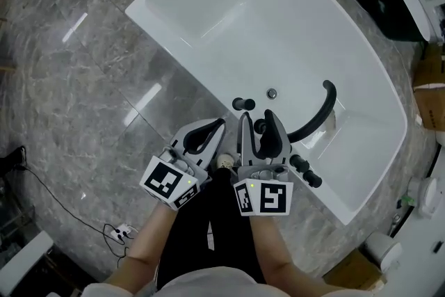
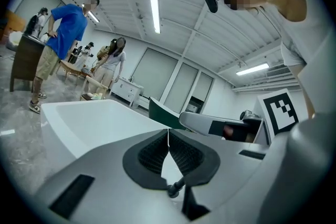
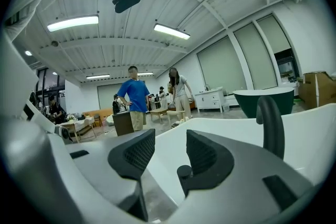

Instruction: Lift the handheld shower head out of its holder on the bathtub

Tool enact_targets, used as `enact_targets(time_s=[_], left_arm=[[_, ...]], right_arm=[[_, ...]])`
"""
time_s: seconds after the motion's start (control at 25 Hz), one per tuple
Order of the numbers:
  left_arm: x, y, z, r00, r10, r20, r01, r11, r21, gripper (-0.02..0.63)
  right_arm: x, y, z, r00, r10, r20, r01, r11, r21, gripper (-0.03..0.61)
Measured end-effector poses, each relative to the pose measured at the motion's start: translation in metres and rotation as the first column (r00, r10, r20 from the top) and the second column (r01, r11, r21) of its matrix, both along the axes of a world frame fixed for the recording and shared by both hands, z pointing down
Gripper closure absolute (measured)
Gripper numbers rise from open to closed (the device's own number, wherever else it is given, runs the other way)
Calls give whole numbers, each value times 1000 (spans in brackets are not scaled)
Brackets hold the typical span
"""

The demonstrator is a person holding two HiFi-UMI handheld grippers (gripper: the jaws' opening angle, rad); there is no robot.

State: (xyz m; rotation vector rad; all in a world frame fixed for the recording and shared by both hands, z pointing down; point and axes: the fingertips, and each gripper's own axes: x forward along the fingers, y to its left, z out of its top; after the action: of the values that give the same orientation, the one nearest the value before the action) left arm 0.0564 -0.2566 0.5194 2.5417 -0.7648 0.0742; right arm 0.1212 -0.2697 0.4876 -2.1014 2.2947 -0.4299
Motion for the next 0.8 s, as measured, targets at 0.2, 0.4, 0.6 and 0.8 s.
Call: enact_targets(time_s=[0.2, 0.4, 0.6, 0.8], left_arm=[[2, -10, 33, 1000, 6, -2, -6, 999, -43, 601], [1, -18, 59, 1000, -10, 7, 10, 997, -77, 601], [-6, -22, 82, 1000, -27, 0, 27, 993, -116, 601], [-8, -23, 107, 999, -39, 0, 38, 988, -152, 601]], right_arm=[[3, -13, 35, 1000, 6, -6, -7, 999, -38, 402], [6, -22, 62, 999, 0, -36, -2, 997, -73, 402], [2, -25, 81, 991, 1, -137, -12, 997, -77, 402], [3, -29, 105, 991, 14, -132, -26, 995, -95, 402]])
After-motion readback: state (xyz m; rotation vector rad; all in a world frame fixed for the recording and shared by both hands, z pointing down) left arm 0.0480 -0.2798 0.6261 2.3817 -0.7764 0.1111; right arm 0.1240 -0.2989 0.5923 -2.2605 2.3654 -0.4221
